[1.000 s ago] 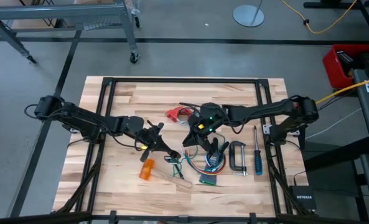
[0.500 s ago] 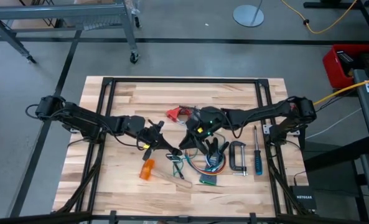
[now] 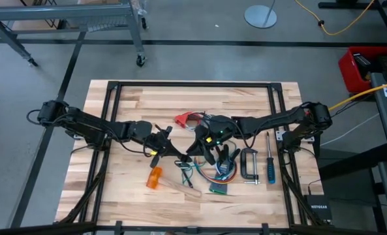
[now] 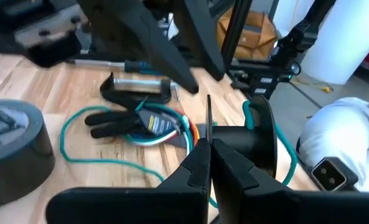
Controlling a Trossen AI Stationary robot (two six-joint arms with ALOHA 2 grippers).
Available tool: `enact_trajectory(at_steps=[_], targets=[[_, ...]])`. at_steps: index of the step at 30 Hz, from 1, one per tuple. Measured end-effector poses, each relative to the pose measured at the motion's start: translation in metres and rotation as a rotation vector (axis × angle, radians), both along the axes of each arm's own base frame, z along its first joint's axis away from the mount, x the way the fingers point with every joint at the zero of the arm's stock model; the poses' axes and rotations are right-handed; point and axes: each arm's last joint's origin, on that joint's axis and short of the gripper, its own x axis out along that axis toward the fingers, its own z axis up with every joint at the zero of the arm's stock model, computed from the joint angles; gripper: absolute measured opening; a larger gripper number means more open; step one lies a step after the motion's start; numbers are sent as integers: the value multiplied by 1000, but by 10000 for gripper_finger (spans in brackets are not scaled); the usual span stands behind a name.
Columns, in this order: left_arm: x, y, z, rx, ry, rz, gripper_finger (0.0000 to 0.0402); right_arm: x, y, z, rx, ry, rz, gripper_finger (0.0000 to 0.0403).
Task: Coil cords
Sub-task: Coil the blue wire onto the spool
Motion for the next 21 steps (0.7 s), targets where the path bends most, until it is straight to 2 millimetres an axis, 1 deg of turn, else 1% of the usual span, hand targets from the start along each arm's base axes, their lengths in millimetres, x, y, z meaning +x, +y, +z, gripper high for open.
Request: enact_trajectory(at_steps=[4, 15, 21], targets=[[1, 0, 3, -1, -30, -1, 0, 0, 0, 0, 0, 2, 1, 74], [1, 1, 3, 13, -37, 25, 0, -1, 0, -2, -1, 20, 1, 74], [2, 1, 8, 8, -93, 27, 0, -1, 1, -1, -1, 17, 2, 74]])
